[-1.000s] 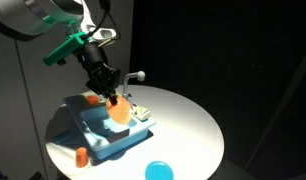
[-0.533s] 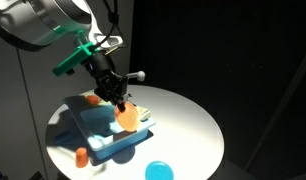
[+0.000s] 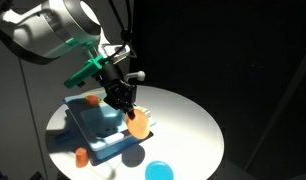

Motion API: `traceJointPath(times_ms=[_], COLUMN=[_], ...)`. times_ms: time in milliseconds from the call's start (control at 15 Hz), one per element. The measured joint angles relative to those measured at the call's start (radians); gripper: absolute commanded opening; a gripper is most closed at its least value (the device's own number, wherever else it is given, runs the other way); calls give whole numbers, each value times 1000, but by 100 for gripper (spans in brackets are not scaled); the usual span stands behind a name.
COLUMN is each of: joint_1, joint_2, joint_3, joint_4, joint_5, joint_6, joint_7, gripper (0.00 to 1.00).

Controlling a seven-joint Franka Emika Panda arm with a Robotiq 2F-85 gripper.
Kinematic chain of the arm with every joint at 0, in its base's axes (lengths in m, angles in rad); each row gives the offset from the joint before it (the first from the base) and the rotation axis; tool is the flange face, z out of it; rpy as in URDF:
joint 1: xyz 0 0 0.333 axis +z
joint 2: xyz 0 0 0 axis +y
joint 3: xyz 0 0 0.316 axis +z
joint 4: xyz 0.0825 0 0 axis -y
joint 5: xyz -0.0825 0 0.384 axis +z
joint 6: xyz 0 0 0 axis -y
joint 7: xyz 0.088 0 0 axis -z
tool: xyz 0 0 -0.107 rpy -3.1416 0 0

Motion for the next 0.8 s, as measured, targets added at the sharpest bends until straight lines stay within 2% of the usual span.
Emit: traceJointPath(times_ms=[800], joint_1=[-13], joint_2=[92], joint_3=[-78], joint_4=[1], joint_5=[-71], joint_6=[84], joint_7=[86], gripper=[1])
